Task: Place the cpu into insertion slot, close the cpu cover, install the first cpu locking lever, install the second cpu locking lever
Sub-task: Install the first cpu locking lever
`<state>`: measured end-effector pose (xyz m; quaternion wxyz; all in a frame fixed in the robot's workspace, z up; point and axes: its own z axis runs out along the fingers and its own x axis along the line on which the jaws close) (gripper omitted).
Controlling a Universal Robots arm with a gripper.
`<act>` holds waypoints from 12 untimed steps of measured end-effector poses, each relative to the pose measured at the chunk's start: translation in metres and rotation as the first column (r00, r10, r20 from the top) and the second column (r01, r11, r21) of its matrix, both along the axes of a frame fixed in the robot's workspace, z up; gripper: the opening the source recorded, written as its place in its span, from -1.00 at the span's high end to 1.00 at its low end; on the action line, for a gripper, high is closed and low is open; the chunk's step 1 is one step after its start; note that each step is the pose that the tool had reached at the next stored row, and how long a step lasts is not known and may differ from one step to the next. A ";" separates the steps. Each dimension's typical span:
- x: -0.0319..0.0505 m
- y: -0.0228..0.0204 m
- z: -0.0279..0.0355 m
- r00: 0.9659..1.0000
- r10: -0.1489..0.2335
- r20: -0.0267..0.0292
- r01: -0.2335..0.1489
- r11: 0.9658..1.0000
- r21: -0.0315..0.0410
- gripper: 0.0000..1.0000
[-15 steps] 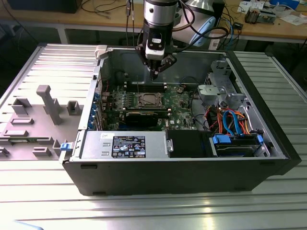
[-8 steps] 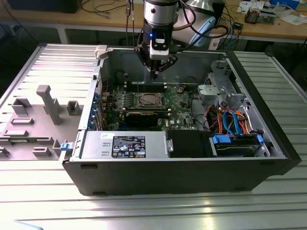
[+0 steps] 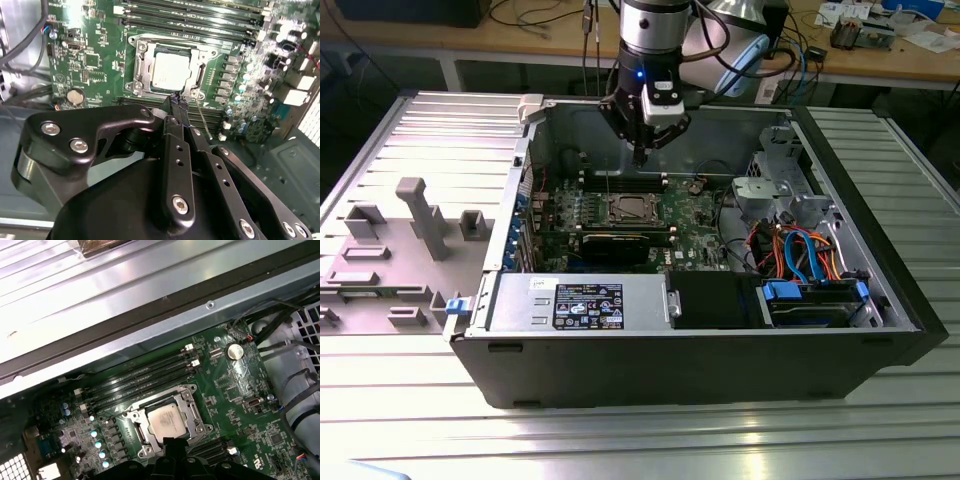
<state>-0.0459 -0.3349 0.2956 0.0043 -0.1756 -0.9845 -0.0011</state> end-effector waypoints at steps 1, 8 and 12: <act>0.0000 0.0000 0.0000 1.000 0.020 0.000 -0.020 1.000 0.000 0.79; 0.0000 0.0000 0.0000 0.998 0.065 0.000 -0.065 0.998 0.000 0.79; 0.0000 0.0000 0.0000 0.998 0.065 0.000 -0.065 0.998 0.000 0.79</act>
